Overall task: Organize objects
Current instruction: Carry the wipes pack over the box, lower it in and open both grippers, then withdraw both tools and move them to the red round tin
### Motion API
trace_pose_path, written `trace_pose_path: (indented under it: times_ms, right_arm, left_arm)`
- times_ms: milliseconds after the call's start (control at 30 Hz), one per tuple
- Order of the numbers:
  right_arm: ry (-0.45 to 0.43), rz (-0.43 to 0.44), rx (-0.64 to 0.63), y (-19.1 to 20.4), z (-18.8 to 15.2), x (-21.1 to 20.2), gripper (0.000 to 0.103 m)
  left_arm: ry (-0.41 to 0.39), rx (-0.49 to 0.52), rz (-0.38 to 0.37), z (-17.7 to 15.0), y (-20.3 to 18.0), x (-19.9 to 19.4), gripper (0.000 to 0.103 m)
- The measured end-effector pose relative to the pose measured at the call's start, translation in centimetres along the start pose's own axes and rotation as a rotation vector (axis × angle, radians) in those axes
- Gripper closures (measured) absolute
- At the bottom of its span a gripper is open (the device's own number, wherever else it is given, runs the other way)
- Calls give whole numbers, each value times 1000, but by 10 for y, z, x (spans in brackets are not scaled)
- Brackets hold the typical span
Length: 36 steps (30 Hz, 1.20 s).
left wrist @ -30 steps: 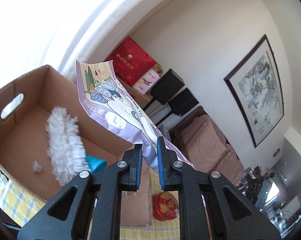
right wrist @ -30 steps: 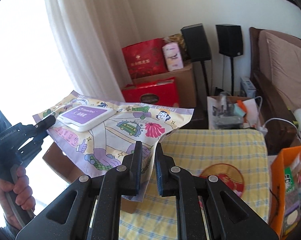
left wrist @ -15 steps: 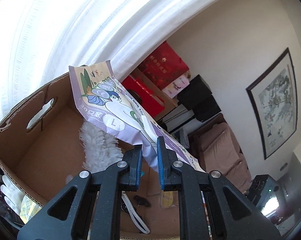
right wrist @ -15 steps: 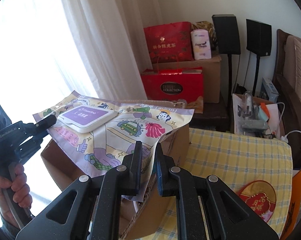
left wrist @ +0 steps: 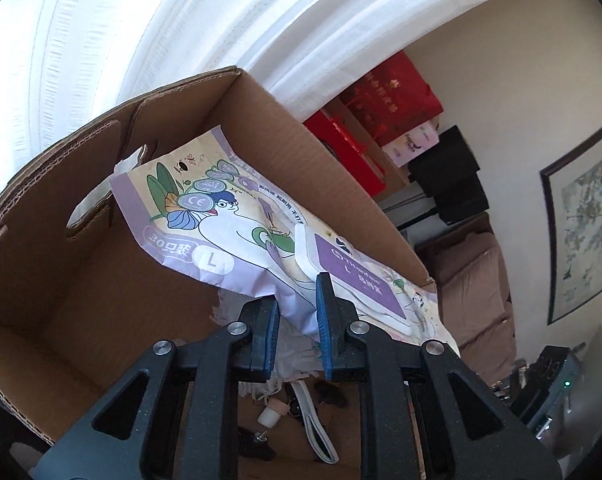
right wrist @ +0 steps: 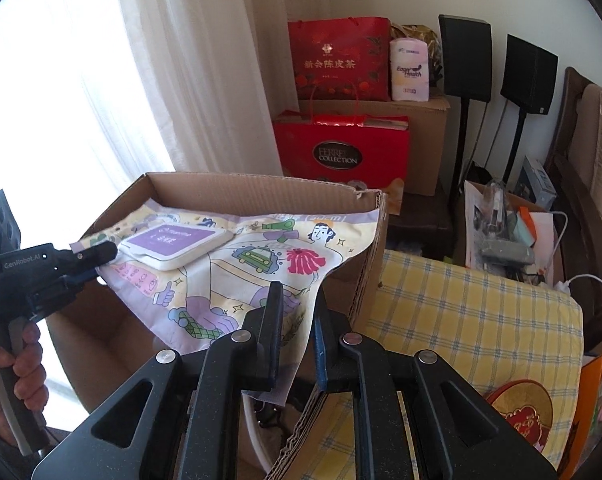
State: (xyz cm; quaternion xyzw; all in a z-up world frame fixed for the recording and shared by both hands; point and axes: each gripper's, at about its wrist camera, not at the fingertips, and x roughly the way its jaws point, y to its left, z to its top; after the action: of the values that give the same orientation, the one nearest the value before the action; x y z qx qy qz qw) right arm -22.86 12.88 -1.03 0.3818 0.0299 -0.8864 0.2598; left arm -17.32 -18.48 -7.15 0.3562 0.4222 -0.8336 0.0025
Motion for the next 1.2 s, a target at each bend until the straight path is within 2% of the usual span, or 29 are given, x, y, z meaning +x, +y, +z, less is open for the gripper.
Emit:
trace_pose_path:
  times_ms: [133, 200, 300, 433, 600, 667, 867, 933, 1033, 1200]
  right_arm:
    - [-10, -18, 3, -1, 2, -4, 72]
    - [-15, -30, -7, -1, 3, -7, 71]
    - [-25, -48, -21, 0, 1, -14, 71]
    - [-28, -42, -18, 1, -3, -23, 71]
    - [-35, -44, -17, -1, -10, -36, 64]
    - [-38, -49, -18, -1, -13, -42, 57]
    - [-56, -59, -11, -5, -19, -62, 34]
    - [-61, -66, -5, -6, -20, -68, 32]
    - [-70, -71, 9, -9, -22, -77, 24]
    - [-67, -49, 42, -15, -29, -86, 17]
  left_arm:
    - [-3, 9, 37, -3, 1, 0, 72]
    - [-22, 12, 47, -3, -1, -4, 58]
    - [-31, 10, 38, -4, -2, -9, 48]
    - [-32, 43, 51, -9, -10, -13, 43]
    - [-36, 201, 90, -22, -37, -20, 27]
    - [-41, 257, 95, -30, -48, -25, 20]
    - [-59, 396, 129, -49, -79, -32, 17]
    - [-68, 430, 135, -54, -87, -37, 6]
    - [-89, 486, 144, -61, -98, -44, 6]
    - [-93, 544, 164, -73, -112, -49, 5]
